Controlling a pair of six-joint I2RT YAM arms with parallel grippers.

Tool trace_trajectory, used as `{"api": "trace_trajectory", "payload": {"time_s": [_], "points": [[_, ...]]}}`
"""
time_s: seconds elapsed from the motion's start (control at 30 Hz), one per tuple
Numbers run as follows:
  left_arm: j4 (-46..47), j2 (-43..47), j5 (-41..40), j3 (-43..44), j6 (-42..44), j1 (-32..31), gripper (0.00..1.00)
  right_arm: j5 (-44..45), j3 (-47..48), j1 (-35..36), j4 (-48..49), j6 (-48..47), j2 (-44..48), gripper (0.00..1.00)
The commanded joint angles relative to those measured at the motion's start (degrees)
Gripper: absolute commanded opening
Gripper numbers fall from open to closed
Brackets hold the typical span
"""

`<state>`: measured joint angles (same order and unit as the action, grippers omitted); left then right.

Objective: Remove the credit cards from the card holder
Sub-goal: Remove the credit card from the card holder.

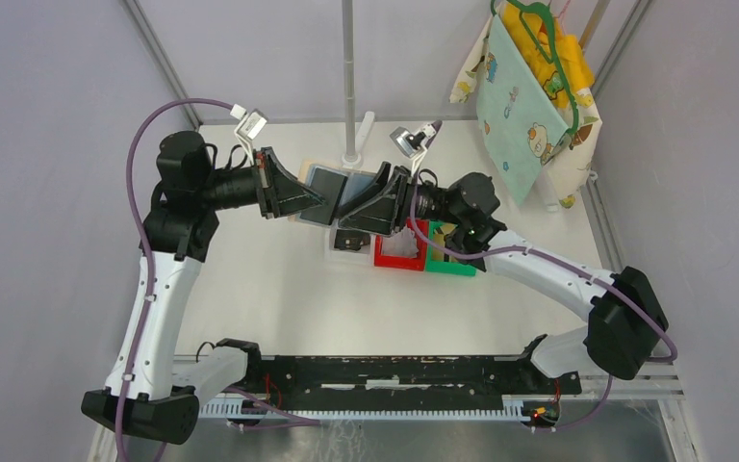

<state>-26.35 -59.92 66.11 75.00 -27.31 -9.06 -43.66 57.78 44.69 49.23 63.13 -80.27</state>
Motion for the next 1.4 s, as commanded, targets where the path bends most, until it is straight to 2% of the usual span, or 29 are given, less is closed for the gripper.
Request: {"api": "trace_trajectory", "payload": {"time_s": [0.0, 0.27, 0.53, 0.67, 0.77, 0.9, 1.07, 1.2, 1.37], "points": [[2.5, 1.0, 1.9, 0.7, -3.1, -0.3, 0.02, 0.2, 4.8, 1.1, 3.0, -1.3, -1.5, 0.55], [2.6, 1.2, 2.6, 0.6, -3.5, -0.3, 0.02, 2.4, 5.7, 1.1, -2.3, -5.8, -0.9, 0.55], [2.6, 1.0, 1.4, -1.2, -3.9, -0.4, 0.07, 9.8, 8.4, 2.7, -0.9, -5.5, -2.4, 0.44], [2.4, 1.2, 0.5, -1.8, -3.5, -0.4, 0.09, 16.2, 8.8, 3.8, -4.1, -8.1, -2.0, 0.33], [1.3, 0.5, 1.1, -1.7, -2.5, -0.4, 0.11, 19.5, 8.6, 4.2, -6.5, -9.7, -2.0, 0.18], [-0.4, -0.1, 2.4, -1.1, -0.9, -0.3, 0.17, 19.5, 7.3, 4.2, -6.6, -10.0, -1.7, 0.00], [0.4, -0.2, 3.4, -0.4, -1.3, -0.3, 0.20, 17.4, 4.5, 4.2, -1.8, -7.7, -1.1, 0.00], [1.3, -0.2, 3.6, 0.7, -1.9, -0.3, 0.12, 17.2, 1.3, 4.1, 0.6, -6.8, 0.3, 0.00], [1.6, -0.4, 3.8, 1.3, -2.6, -0.3, 0.13, 17.3, -3.2, 3.8, 6.6, -4.1, 2.1, 0.00]]}}
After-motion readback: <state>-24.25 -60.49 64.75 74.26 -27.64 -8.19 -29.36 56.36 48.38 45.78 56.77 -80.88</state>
